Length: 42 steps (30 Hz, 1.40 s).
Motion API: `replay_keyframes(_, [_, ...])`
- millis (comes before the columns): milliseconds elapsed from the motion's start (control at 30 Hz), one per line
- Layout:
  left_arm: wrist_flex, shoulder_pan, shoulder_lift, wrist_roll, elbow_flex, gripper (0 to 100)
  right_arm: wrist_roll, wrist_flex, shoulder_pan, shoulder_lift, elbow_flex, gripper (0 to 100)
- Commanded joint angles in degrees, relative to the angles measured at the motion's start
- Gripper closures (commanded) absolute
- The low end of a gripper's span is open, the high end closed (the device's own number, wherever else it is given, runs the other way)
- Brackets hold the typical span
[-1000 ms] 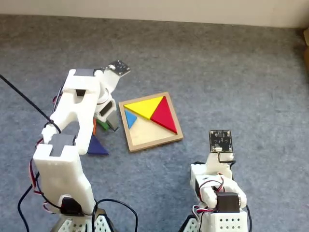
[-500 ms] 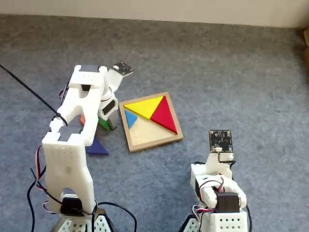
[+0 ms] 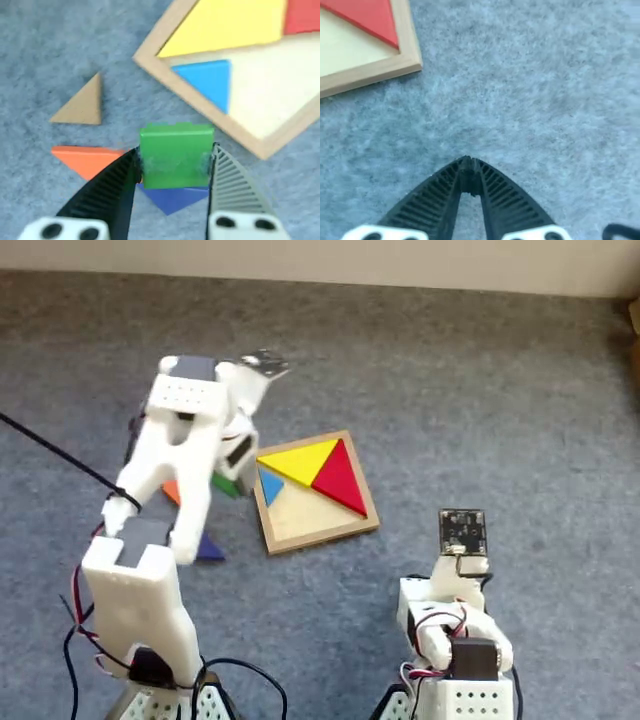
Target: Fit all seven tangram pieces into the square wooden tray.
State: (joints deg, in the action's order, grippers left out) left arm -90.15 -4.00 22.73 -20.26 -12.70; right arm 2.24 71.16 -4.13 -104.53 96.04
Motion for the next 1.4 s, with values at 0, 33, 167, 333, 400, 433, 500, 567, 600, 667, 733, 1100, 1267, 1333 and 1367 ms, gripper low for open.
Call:
replay_keyframes(0, [-0.5,-7.1,-5.5,5.5,-1.6,90,0.5,0.5,1.0,-1.1,7.6,99.3])
replay_keyframes(33, [-0.4,-8.7,-5.7,6.9,-1.6,90,0.5,0.5,1.0,-1.1,7.6,99.3])
replay_keyframes(167, [-0.2,-13.5,-5.6,12.4,-1.6,90,0.5,0.5,0.9,-1.1,7.6,99.3])
replay_keyframes(333, [-0.1,-16.6,-5.6,16.6,-1.5,90,0.5,0.5,0.9,-1.1,7.7,99.3])
replay_keyframes(400, [0.1,-17.5,-5.5,17.8,-1.5,90,0.5,0.5,0.9,-1.1,7.7,99.3])
replay_keyframes(433, [1.0,-17.7,-5.5,18.5,-0.8,90,0.5,0.5,0.9,-1.1,7.7,99.3])
replay_keyframes(500, [4.6,-17.7,-5.5,19.2,2.3,90,0.5,0.5,0.9,-1.1,7.8,99.3])
replay_keyframes(567, [8.8,-17.0,-5.5,19.2,6.0,90,0.5,0.5,0.9,-1.1,7.8,99.3])
replay_keyframes(600, [10.7,-16.6,-5.5,19.2,7.9,90,0.5,0.5,0.9,-1.1,7.8,99.3])
replay_keyframes(667, [13.2,-15.5,-5.6,19.2,10.2,90,0.5,0.5,0.9,-1.1,7.8,99.3])
replay_keyframes(733, [14.1,-14.5,-5.6,19.1,10.9,90,0.5,0.5,1.1,-1.2,7.8,99.3])
replay_keyframes(1100, [16.1,-11.8,-5.5,19.0,13.8,73,0.5,0.5,1.2,-1.2,7.8,99.3])
replay_keyframes(1267, [17.8,-12.2,-6.1,18.9,15.7,72,0.5,0.5,1.2,-1.2,7.8,99.3])
replay_keyframes(1333, [17.5,-11.8,-6.3,18.9,15.7,72,0.5,0.5,1.2,-1.2,7.8,99.3])
replay_keyframes(1367, [17.5,-11.7,-6.3,18.9,15.6,72,0.5,0.5,1.2,-1.2,7.8,99.3])
